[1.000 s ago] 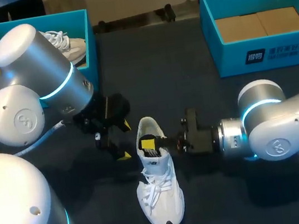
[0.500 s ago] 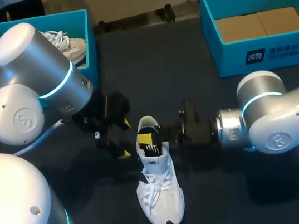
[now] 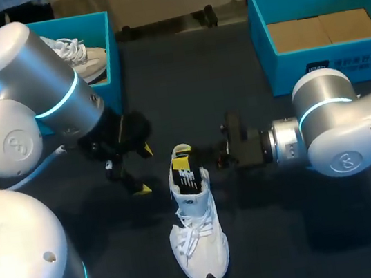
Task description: Take the shoe out of the shoebox, open the shoe tongue, remove and reinsert the insole, then place the shoe into the shoebox
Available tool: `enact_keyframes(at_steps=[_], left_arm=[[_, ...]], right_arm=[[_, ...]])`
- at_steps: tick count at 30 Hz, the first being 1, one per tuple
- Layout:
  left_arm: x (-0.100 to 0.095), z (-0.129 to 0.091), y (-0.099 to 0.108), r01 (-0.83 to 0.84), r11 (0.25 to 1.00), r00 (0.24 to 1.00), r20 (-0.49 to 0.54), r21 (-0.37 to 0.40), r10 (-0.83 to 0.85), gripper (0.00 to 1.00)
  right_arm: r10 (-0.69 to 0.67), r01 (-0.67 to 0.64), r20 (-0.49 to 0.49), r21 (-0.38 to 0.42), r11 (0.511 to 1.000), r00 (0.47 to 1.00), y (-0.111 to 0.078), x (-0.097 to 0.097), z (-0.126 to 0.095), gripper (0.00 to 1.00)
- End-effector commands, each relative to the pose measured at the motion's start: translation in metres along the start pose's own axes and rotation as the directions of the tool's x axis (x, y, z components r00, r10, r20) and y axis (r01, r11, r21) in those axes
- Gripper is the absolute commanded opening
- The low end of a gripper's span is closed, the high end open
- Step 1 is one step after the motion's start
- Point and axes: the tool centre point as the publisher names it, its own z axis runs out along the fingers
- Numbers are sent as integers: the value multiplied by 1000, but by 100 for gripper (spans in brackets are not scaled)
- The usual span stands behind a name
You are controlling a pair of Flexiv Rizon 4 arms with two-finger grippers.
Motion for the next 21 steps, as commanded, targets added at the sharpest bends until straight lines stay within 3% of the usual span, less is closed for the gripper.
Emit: enact_keyframes(at_steps=[1, 11, 21], left_arm=[[-1, -16, 8, -24, 1000, 999, -28, 7, 24, 100], [-8, -33, 23, -9, 1000, 1000, 2, -20, 9, 100], [-11, -50, 38, 40, 998, 998, 41, -58, -37, 100]], right_arm=[[-4, 3, 22, 34, 999, 1000, 14, 5, -13, 48], [-1, -2, 21, 140, 990, 1000, 31, 4, -31, 48], [135, -109, -70, 294, 950, 988, 42, -14, -53, 52]])
